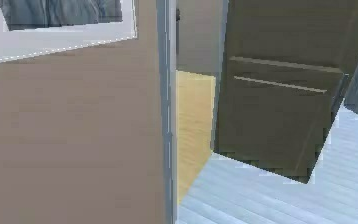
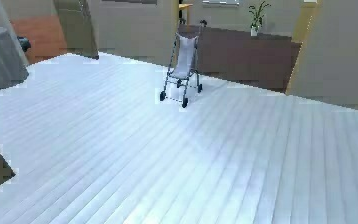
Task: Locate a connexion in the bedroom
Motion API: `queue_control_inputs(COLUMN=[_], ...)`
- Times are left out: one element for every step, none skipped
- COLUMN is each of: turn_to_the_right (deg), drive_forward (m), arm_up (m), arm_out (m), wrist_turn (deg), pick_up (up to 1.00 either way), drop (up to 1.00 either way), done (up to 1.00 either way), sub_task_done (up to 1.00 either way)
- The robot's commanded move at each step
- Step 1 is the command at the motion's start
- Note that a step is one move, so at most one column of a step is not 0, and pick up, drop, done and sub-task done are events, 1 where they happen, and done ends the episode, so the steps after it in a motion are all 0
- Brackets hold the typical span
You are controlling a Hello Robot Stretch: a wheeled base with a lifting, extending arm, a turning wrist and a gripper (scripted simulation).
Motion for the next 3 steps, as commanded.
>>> queue_control_inputs(turn_to_the_right=[45.0, 6.0, 0.0], drive_forward=[0.0, 0.0, 1.0], arm_up=[0.0, 0.0, 0.0], arm_out=[0.0, 0.0, 0.0], wrist_turn=[0.0, 0.0, 0.0], pick_up=[0.0, 0.0, 0.0], drop=[0.0, 0.0, 0.0], done=[0.0, 0.0, 0.0], sub_task_done=[0.0, 0.0, 0.0])
